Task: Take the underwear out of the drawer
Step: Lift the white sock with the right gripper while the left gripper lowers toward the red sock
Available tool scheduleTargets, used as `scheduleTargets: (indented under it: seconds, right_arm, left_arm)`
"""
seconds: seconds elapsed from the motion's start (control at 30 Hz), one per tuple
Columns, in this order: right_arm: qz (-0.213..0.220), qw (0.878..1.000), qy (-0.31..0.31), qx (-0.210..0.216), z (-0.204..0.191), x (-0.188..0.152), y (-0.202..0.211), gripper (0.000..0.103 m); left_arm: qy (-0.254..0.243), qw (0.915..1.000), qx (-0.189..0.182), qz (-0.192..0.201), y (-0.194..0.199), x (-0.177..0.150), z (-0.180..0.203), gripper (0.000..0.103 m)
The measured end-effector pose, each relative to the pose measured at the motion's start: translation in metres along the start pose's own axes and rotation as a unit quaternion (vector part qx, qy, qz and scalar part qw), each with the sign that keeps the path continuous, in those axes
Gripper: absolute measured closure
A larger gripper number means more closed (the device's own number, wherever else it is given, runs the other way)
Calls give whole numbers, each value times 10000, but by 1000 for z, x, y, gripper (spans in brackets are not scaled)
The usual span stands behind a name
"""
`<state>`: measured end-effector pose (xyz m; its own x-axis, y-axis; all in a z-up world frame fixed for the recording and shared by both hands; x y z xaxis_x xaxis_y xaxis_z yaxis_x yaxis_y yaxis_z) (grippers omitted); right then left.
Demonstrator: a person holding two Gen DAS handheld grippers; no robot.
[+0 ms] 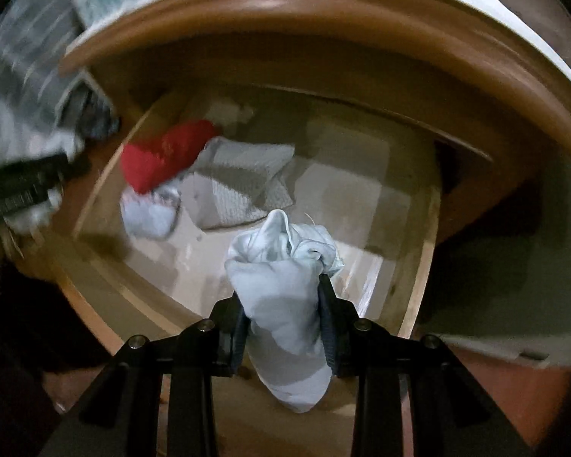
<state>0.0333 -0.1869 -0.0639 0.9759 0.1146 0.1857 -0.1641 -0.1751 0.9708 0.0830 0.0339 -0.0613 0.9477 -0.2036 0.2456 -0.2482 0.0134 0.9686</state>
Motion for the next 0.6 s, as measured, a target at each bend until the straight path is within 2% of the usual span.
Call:
scheduleTargets:
  seconds: [0.17,0.27,0.4,0.6]
  right_arm:
    - [633,9957,-620,276,16,-9,30,73]
    - [1063,9905,-839,250,24,-11,49,73]
    - [1586,9807,-1098,332,33,-17,76,73]
    - [1735,9754,-1318,329,43,-18,85,73]
  left_arm:
    - [-655,9978,66,-52,-9,3,20,40]
    - [-1000,9949,87,-51,-16,10,29,40]
    - [-1560,9871,327,-157,-32,17,35,40]
    - [-1952,9790,448,-389,-56,19,40,40]
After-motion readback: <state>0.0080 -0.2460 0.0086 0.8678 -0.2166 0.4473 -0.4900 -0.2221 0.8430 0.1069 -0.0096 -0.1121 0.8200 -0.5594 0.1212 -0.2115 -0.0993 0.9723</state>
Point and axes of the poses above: each gripper's, at about its wrist camera, not at the fingertips, and y roughly against the way its jaws point, z to its right, x to its top, the point moved 9 cm from there along -y, roughly the way its jaws point, and after that the axes turned 11 degrees about -z, right-handed, at the moved point
